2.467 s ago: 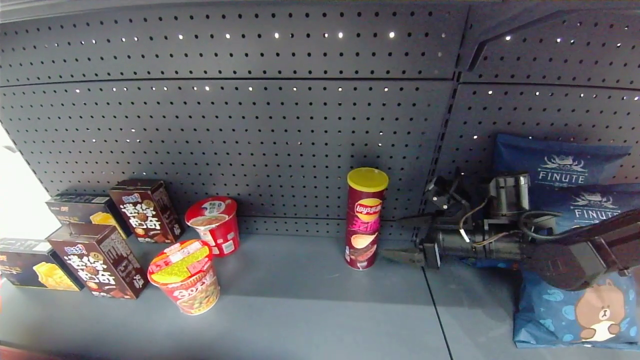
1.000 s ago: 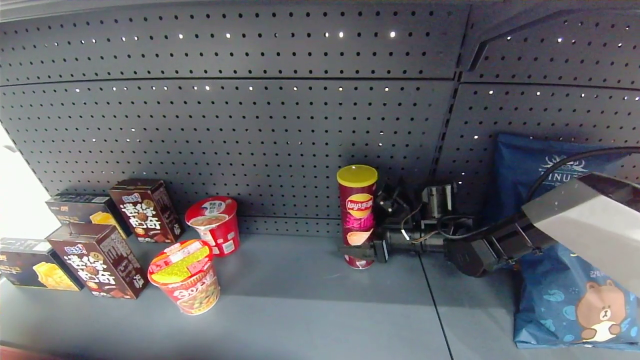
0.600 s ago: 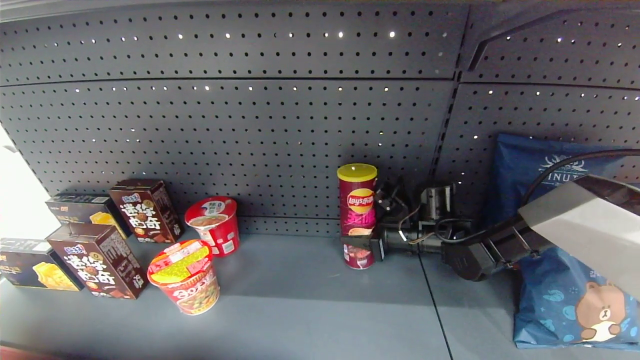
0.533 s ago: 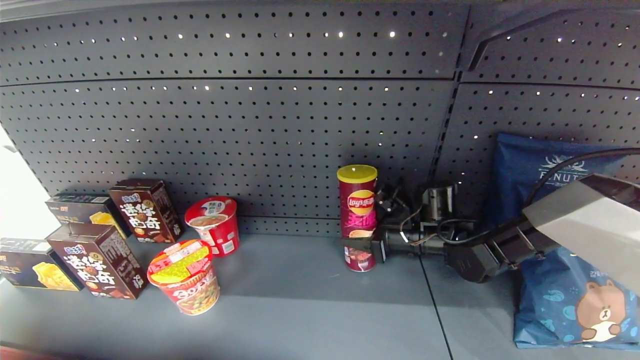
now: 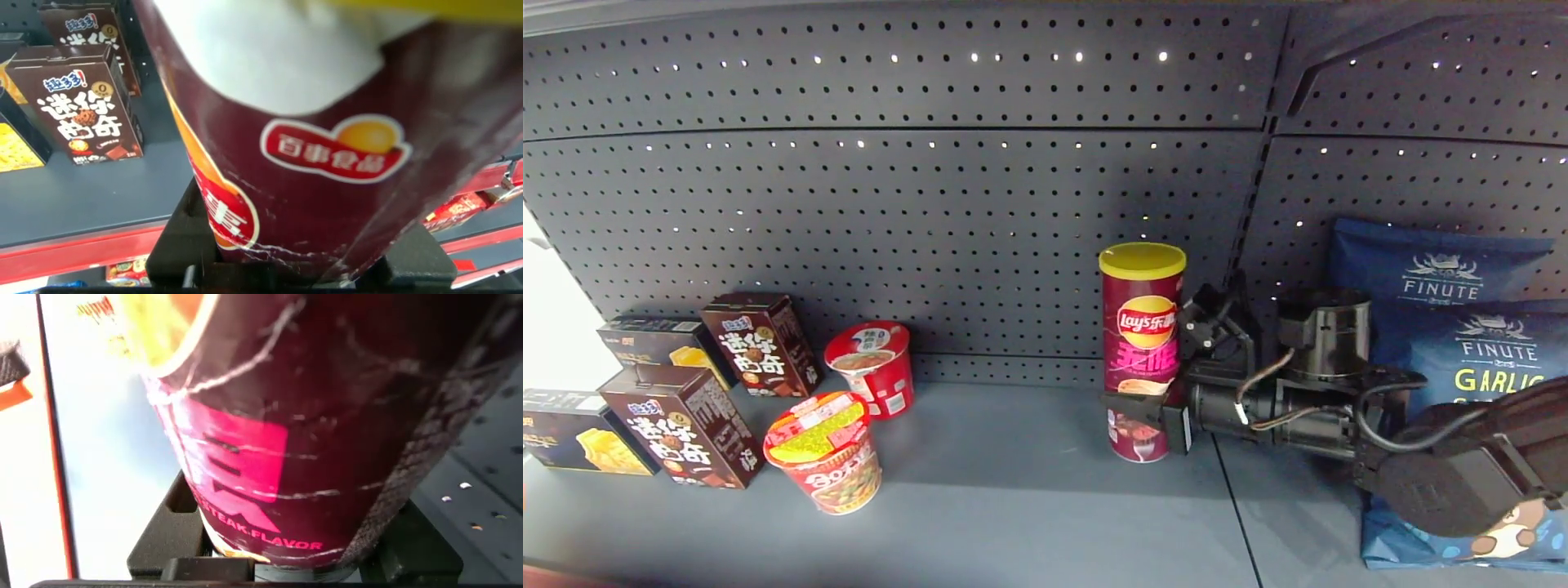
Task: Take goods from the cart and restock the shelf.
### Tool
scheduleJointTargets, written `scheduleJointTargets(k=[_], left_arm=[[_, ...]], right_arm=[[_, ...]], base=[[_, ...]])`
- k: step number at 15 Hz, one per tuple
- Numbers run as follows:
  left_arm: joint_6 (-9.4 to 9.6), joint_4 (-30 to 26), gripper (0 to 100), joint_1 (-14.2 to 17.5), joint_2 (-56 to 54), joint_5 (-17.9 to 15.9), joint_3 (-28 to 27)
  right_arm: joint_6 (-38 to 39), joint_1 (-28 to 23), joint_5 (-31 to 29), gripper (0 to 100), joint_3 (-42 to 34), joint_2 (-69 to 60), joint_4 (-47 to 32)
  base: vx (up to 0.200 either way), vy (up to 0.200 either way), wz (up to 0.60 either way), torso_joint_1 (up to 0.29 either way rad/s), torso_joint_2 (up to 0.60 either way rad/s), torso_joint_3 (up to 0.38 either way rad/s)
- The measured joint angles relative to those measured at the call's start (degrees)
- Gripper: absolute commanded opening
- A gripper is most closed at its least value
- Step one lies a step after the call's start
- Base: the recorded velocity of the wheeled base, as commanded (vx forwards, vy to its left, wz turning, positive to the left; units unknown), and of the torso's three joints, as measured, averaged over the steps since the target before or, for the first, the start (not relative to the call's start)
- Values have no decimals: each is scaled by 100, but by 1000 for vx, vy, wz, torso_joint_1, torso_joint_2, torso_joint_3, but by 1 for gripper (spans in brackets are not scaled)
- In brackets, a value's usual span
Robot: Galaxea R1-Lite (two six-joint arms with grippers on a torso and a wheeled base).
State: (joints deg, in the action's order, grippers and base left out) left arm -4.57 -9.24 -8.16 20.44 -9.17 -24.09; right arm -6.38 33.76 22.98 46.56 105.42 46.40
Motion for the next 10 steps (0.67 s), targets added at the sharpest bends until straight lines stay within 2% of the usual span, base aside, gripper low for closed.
scheduleJointTargets(k=[2, 4, 6, 8, 10], left_arm=[[4, -20, 0, 0, -11, 11, 4], [4, -46, 0, 4, -63, 11, 39], [4, -52, 0, 6, -134, 11, 74], [4, -48, 0, 13, -190, 20, 77], [4, -50, 0, 20, -228, 55, 39]], right_arm=[[102, 172, -286, 0, -579, -226, 702], [514, 463, -629, 0, -1263, -254, 1820], [842, 813, -1130, 0, -1701, -90, 2502], [889, 1029, -1310, 0, -1888, 146, 2909], [895, 1169, -1339, 0, -1964, 354, 2985]], base=[[0, 0, 0, 0, 0, 0], [0, 0, 0, 0, 0, 0], [0, 0, 0, 0, 0, 0], [0, 0, 0, 0, 0, 0], [0, 0, 0, 0, 0, 0]])
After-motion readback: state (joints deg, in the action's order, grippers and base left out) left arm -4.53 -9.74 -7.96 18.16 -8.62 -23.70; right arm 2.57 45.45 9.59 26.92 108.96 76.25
